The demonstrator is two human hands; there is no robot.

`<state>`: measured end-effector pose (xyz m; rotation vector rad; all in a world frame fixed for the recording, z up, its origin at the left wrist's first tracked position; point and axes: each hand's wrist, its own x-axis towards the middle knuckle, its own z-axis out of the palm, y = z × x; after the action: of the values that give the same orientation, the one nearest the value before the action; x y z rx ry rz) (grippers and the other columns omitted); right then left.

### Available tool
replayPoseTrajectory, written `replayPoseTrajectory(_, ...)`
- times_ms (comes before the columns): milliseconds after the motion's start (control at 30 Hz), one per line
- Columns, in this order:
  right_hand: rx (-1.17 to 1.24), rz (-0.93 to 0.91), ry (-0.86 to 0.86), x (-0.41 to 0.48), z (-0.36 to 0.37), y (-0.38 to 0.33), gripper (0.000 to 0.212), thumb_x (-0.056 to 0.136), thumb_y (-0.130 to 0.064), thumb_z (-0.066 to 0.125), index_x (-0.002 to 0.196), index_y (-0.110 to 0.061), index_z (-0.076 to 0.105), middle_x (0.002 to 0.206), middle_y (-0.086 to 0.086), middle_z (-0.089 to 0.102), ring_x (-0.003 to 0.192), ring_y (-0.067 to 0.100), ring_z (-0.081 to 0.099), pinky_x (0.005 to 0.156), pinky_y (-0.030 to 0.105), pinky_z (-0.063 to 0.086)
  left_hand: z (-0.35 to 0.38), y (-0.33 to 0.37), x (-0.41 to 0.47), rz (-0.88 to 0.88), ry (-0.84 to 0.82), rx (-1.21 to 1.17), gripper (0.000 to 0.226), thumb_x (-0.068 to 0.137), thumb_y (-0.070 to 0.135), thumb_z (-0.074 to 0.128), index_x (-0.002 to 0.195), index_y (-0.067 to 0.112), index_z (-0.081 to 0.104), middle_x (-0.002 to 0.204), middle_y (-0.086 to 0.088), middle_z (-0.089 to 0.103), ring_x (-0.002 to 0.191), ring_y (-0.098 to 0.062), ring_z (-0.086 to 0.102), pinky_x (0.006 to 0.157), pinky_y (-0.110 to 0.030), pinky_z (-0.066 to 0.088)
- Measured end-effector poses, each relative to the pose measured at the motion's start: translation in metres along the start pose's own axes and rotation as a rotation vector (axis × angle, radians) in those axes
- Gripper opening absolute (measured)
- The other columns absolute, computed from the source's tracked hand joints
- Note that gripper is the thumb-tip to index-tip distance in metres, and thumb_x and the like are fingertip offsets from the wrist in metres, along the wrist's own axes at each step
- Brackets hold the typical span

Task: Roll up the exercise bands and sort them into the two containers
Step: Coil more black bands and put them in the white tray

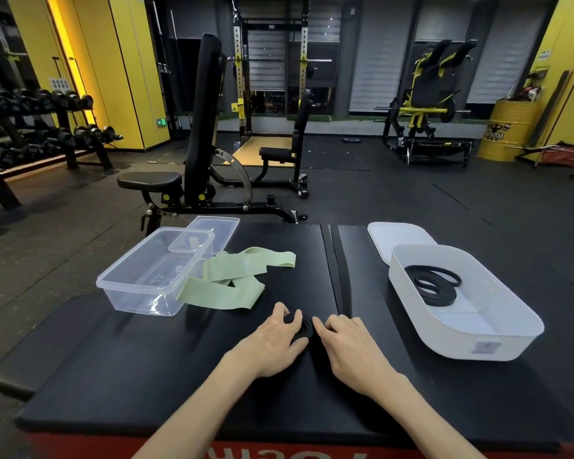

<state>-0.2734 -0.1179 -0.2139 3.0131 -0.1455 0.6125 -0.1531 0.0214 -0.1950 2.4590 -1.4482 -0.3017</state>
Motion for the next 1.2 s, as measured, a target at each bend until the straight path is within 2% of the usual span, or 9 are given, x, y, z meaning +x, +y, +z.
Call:
replayPoseTrajectory(100, 0.057, -0.017, -0.043, -0.004, 0.001, 0.007, 0.049, 0.079, -0.018, 0.062, 0.127, -0.016, 0.054, 0.086, -0.006, 0.048, 0.078, 0.014, 0.050, 0.083, 0.027, 0.043, -0.007, -0.004, 0.005, 0.045, -0.015, 0.124, 0.062, 0.098, 0.046, 0.039, 0.149, 0.016, 0.021, 0.140, -0.006, 0.022, 0.123, -0.025, 0.041, 0.106, -0.037, 0.036)
replayPoseTrajectory(200, 0.056, -0.017, -0.111, -0.007, -0.002, 0.018, 0.050, 0.090, -0.024, 0.046, 0.139, -0.022, 0.041, 0.094, -0.004, 0.045, 0.089, 0.016, 0.046, 0.103, 0.031, 0.026, -0.008, -0.008, 0.007, 0.146, 0.061, 0.225, 0.065, 0.097, 0.047, 0.042, 0.148, 0.012, 0.025, 0.150, -0.006, 0.019, 0.131, -0.022, 0.029, 0.111, -0.033, 0.027)
replayPoseTrajectory(333, 0.037, -0.072, -0.124, -0.005, -0.005, 0.021, 0.055, 0.085, -0.013, 0.048, 0.139, -0.020, 0.040, 0.084, -0.005, 0.043, 0.075, 0.013, 0.038, 0.087, 0.022, 0.034, -0.002, -0.012, 0.009, 0.234, -0.013, 0.114, 0.063, 0.100, 0.035, 0.043, 0.151, 0.012, 0.015, 0.160, 0.000, 0.007, 0.144, -0.018, 0.013, 0.117, -0.026, 0.013)
replayPoseTrajectory(467, -0.015, -0.070, -0.067, -0.005, -0.003, 0.020, 0.065, 0.070, -0.008, 0.053, 0.133, -0.017, 0.048, 0.078, -0.006, 0.043, 0.069, 0.012, 0.037, 0.065, 0.017, 0.030, 0.003, -0.015, 0.009, 0.267, 0.052, 0.140, 0.057, 0.100, 0.035, 0.041, 0.150, 0.013, 0.022, 0.151, 0.002, 0.026, 0.130, -0.021, 0.033, 0.111, -0.027, 0.025)
replayPoseTrajectory(567, -0.050, -0.075, -0.036, -0.003, -0.002, 0.022, 0.060, 0.067, -0.011, 0.061, 0.127, -0.014, 0.054, 0.076, -0.006, 0.046, 0.067, 0.013, 0.043, 0.062, 0.019, 0.032, 0.008, -0.016, 0.008, 0.242, 0.094, 0.126, 0.058, 0.099, 0.042, 0.038, 0.149, 0.015, 0.026, 0.147, 0.005, 0.030, 0.123, -0.021, 0.038, 0.106, -0.033, 0.033)
replayPoseTrajectory(667, -0.001, -0.068, -0.031, -0.003, -0.002, 0.023, 0.034, 0.081, -0.022, 0.060, 0.114, -0.017, 0.056, 0.081, -0.007, 0.053, 0.071, 0.014, 0.051, 0.063, 0.022, 0.043, 0.012, -0.013, 0.004, 0.210, 0.140, 0.120, 0.064, 0.095, 0.051, 0.028, 0.149, 0.016, 0.026, 0.147, 0.006, 0.030, 0.123, -0.020, 0.038, 0.106, -0.031, 0.034)
replayPoseTrajectory(733, 0.009, -0.057, -0.023, -0.003, -0.004, 0.023, 0.024, 0.083, -0.024, 0.057, 0.106, -0.019, 0.056, 0.080, -0.007, 0.054, 0.070, 0.014, 0.052, 0.061, 0.024, 0.045, 0.013, -0.009, 0.002, 0.181, 0.164, 0.129, 0.058, 0.099, 0.045, 0.034, 0.149, 0.017, 0.024, 0.147, 0.007, 0.030, 0.123, -0.019, 0.038, 0.106, -0.030, 0.033)
replayPoseTrajectory(1067, -0.079, -0.034, 0.017, 0.006, -0.008, 0.003, 0.017, 0.067, -0.019, 0.074, 0.080, -0.016, 0.063, 0.059, -0.005, 0.048, 0.052, 0.015, 0.048, 0.049, 0.023, 0.034, 0.014, 0.004, 0.001, 0.035, 0.257, 0.212, 0.061, 0.099, 0.052, 0.030, 0.149, 0.018, 0.026, 0.143, 0.004, 0.038, 0.113, -0.020, 0.045, 0.099, -0.025, 0.034)
replayPoseTrajectory(1200, -0.084, 0.003, 0.036, 0.005, -0.003, -0.003, 0.025, 0.062, -0.015, 0.076, 0.083, -0.012, 0.064, 0.061, -0.003, 0.049, 0.053, 0.015, 0.046, 0.052, 0.022, 0.028, 0.022, 0.011, 0.003, -0.052, 0.322, 0.196, 0.085, 0.083, 0.068, 0.008, 0.145, 0.016, 0.035, 0.136, -0.001, 0.048, 0.108, -0.021, 0.049, 0.099, -0.027, 0.037)
